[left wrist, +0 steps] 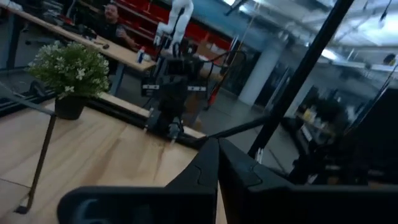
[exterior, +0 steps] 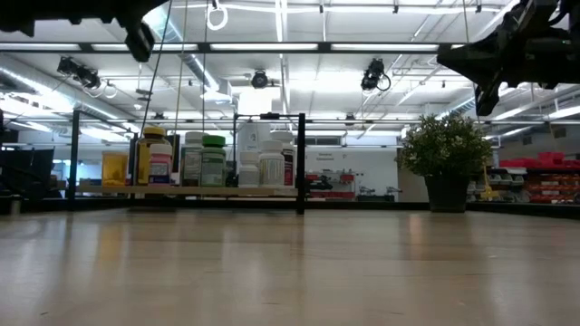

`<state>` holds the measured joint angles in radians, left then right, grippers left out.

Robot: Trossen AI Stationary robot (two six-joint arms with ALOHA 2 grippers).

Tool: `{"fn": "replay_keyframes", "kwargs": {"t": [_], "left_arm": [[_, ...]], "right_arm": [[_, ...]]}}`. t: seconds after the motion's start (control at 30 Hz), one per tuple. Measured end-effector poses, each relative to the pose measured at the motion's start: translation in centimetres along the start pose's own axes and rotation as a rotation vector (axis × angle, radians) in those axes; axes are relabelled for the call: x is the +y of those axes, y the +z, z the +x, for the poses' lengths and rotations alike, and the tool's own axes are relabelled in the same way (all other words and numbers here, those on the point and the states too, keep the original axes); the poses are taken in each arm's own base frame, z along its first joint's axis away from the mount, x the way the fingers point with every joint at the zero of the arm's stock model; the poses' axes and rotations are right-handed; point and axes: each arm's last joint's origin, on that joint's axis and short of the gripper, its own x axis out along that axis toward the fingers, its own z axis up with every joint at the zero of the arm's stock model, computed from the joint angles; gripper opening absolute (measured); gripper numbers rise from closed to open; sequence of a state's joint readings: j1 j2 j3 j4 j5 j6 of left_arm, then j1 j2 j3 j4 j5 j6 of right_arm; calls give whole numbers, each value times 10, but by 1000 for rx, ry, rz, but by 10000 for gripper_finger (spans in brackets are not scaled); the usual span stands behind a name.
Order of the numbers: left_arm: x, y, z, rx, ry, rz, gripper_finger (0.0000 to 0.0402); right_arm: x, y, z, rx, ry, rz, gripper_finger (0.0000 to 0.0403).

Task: Pick and place medicine bottles onto shelf by color
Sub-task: Return To Home Position

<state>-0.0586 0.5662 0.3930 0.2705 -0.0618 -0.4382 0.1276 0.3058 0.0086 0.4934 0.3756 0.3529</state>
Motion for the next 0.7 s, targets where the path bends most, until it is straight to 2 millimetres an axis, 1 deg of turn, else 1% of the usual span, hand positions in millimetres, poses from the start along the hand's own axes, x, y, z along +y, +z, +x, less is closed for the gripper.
{"fn": "replay_keyframes", "kwargs": {"t": [0.2, 0.33, 0.43, 0.6, 0.7], "left_arm": [[10, -16, -13, -30, 29, -50, 5], [11, -18, -20, -49, 20, -55, 11], [11, -17, -26, -70, 11, -26, 5], [16, -25, -35, 22, 58, 8, 7], [16, -25, -39, 29, 59, 18, 4]], "right_arm": [[0, -1, 0, 13, 8, -13, 12], [0, -3, 0, 31, 13, -23, 7], [-1, -5, 0, 53, 5, -44, 7], [-1, -5, 0, 55, 9, -69, 11], [-1, -5, 0, 57, 9, -70, 9]]}}
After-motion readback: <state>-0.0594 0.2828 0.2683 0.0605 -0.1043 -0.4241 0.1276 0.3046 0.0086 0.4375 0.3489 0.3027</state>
